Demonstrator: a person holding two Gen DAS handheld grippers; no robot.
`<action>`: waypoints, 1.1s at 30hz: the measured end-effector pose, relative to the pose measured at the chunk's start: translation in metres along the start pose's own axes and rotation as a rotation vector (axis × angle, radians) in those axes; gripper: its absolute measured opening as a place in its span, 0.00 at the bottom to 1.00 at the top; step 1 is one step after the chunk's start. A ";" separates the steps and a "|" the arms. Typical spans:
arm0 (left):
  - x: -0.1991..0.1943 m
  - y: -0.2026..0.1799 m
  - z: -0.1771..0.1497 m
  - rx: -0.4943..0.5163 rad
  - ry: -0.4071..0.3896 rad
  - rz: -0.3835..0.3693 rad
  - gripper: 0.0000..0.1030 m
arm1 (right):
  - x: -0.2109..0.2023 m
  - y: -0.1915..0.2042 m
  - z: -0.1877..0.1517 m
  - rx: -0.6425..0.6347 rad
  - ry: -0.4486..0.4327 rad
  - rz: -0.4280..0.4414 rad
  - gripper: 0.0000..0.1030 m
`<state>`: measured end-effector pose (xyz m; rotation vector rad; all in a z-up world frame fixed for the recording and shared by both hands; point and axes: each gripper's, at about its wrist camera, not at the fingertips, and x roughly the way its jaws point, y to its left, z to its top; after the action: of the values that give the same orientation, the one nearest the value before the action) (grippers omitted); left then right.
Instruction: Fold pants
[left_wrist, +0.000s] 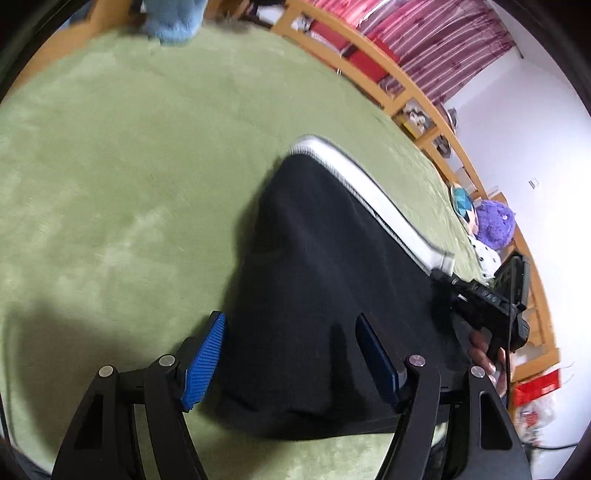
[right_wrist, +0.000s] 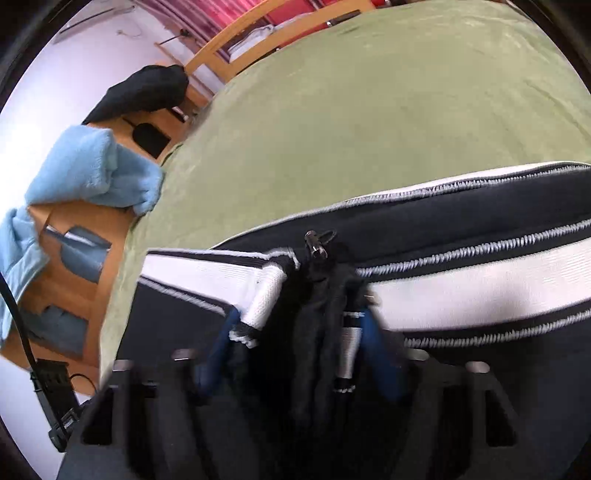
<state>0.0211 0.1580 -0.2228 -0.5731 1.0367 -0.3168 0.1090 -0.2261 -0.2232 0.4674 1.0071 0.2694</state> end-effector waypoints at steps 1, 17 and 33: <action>0.002 0.001 -0.001 -0.010 0.008 -0.012 0.68 | -0.004 0.001 0.004 -0.016 -0.020 0.029 0.24; 0.003 0.003 -0.023 0.001 -0.004 -0.019 0.68 | -0.067 0.000 -0.048 -0.023 -0.037 0.005 0.57; 0.003 -0.005 -0.026 -0.026 -0.015 0.013 0.68 | -0.069 0.006 -0.135 -0.045 0.004 -0.011 0.32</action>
<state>-0.0002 0.1450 -0.2316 -0.5907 1.0312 -0.2874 -0.0428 -0.2165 -0.2294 0.4207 1.0051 0.2831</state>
